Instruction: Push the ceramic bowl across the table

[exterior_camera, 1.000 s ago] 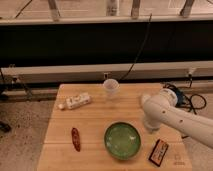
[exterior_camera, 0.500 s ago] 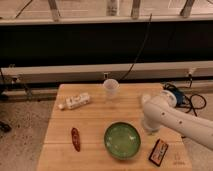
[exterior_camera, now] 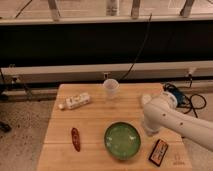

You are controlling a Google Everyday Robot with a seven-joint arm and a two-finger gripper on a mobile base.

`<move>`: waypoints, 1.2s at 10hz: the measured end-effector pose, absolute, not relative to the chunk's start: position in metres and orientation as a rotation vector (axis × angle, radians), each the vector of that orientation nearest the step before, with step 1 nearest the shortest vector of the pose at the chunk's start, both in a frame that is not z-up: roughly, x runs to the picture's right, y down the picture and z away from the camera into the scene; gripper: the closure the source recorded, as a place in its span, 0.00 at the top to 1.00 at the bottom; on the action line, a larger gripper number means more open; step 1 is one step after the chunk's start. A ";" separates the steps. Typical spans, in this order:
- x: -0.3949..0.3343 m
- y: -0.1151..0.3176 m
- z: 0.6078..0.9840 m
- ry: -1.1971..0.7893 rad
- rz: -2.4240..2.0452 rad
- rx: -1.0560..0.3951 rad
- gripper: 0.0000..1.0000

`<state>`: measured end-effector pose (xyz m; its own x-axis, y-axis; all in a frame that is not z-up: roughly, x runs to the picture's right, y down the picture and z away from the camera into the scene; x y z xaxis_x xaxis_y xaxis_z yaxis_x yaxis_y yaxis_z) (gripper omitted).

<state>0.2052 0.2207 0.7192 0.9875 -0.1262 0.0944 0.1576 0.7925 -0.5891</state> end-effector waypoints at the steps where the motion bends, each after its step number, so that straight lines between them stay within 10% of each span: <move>1: 0.206 0.222 0.719 -0.055 -0.156 -0.640 0.37; 5: 0.213 0.236 0.718 -0.074 -0.158 -0.667 0.00; 12: 0.215 0.257 0.728 -0.119 -0.167 -0.729 0.00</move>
